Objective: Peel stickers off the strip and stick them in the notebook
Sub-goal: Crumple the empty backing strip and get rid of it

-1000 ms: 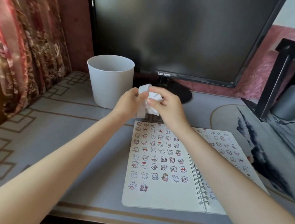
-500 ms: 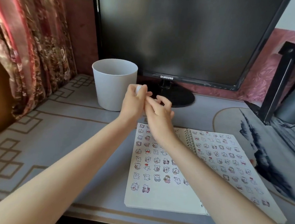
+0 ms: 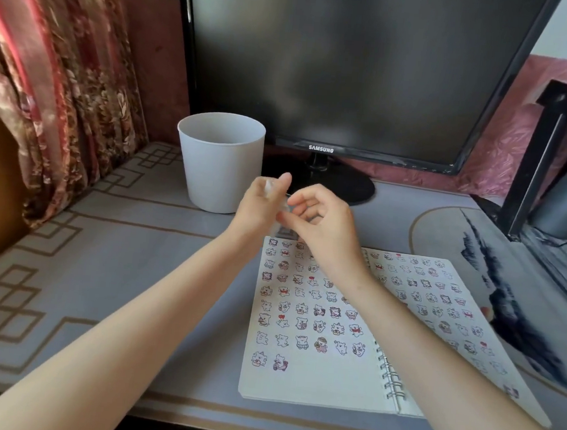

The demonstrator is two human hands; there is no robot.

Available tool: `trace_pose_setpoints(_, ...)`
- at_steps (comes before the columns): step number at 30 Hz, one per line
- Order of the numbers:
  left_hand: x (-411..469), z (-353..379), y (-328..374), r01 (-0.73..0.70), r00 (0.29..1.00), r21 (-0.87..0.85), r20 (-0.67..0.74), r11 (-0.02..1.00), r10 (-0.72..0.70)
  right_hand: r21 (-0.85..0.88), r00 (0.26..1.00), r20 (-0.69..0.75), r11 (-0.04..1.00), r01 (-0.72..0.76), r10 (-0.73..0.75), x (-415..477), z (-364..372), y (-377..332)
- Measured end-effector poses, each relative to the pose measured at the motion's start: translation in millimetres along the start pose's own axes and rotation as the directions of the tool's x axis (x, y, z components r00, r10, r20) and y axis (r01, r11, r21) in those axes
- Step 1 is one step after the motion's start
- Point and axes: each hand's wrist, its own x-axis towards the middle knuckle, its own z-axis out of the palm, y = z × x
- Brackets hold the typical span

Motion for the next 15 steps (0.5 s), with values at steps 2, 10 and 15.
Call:
trace_pose_setpoints(2,-2.6,4.3,0.4,-0.02,1.0,-0.006,0.001,1.0,0.02,0.001,0.999,-0.032,1.0,0.0,0.0,1.0,2.1,0.8)
trace_pose_setpoints(10,-5.6,0.0,4.8,-0.086,0.993,0.154,-0.061,0.984,0.096,-0.003,0.987,-0.129,0.995,0.095,-0.095,-5.1,17.3,1.2)
trace_pose_setpoints(15,-1.3,-17.9,0.2,-0.094,0.988,0.21,-0.098,0.973,0.117,-0.025,0.995,-0.042,0.995,0.094,-0.095,-1.7,-0.8,-1.9)
